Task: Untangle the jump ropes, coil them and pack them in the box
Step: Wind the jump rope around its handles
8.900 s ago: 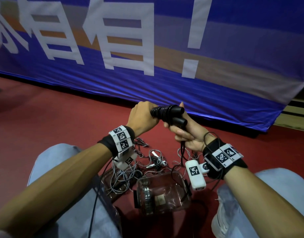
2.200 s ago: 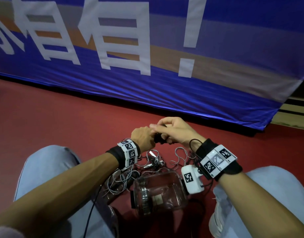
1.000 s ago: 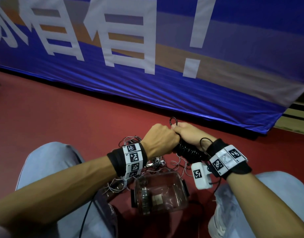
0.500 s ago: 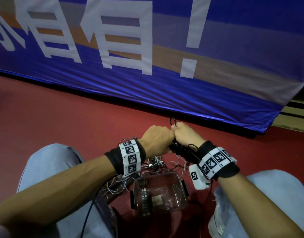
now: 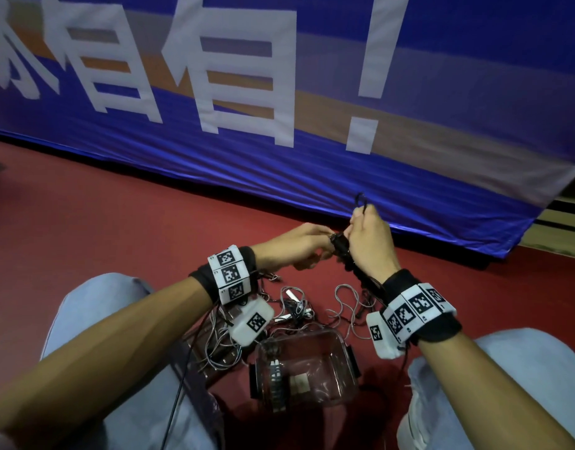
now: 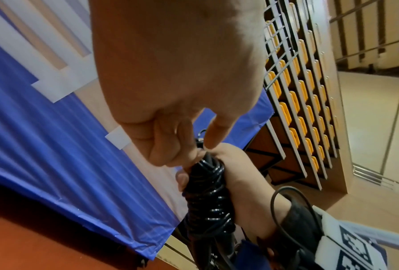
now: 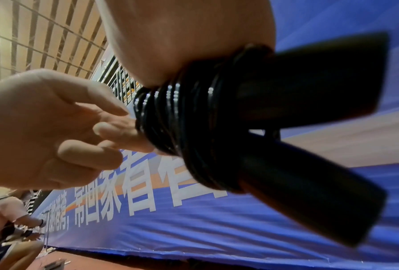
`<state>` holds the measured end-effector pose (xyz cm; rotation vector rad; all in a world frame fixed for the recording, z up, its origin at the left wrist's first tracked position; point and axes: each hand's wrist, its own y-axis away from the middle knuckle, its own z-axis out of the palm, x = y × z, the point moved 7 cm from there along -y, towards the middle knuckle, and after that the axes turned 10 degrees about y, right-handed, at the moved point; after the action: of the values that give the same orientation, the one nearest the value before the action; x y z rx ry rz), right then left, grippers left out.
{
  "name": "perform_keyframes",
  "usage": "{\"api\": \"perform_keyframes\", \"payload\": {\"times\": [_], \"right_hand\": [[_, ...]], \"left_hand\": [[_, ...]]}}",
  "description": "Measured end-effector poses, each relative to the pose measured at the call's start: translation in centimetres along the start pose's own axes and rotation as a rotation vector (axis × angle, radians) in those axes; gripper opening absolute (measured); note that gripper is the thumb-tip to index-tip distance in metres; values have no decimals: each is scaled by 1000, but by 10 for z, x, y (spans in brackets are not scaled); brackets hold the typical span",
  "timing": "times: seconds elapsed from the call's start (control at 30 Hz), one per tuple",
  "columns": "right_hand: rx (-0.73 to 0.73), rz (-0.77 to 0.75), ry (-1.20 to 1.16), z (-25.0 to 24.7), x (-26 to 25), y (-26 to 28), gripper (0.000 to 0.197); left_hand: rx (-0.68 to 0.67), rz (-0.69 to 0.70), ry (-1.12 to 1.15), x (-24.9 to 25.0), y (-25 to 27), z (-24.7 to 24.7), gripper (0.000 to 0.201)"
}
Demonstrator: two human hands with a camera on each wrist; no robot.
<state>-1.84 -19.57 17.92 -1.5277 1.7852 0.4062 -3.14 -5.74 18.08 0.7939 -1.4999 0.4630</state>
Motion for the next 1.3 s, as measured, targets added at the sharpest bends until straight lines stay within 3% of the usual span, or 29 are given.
{"api": "perform_keyframes", "payload": {"times": [0.1, 0.27, 0.8, 1.03, 1.2, 1.3], "right_hand": [[105, 19, -78, -11, 0, 0, 28], [174, -15, -97, -16, -7, 7, 28], [143, 79, -150, -10, 10, 1, 33], [70, 289, -360, -3, 19, 4, 71], [-31, 349, -666, 5, 12, 3, 51], [-219, 342, -971, 20, 5, 0, 46]], "left_hand": [[76, 76, 89, 1, -3, 0, 10], [181, 130, 109, -2, -7, 4, 8], [269, 82, 142, -6, -9, 4, 9], [372, 345, -192, 5, -8, 6, 6], [324, 551, -447, 30, 1, 8, 13], [248, 612, -667, 39, 7, 5, 16]]}}
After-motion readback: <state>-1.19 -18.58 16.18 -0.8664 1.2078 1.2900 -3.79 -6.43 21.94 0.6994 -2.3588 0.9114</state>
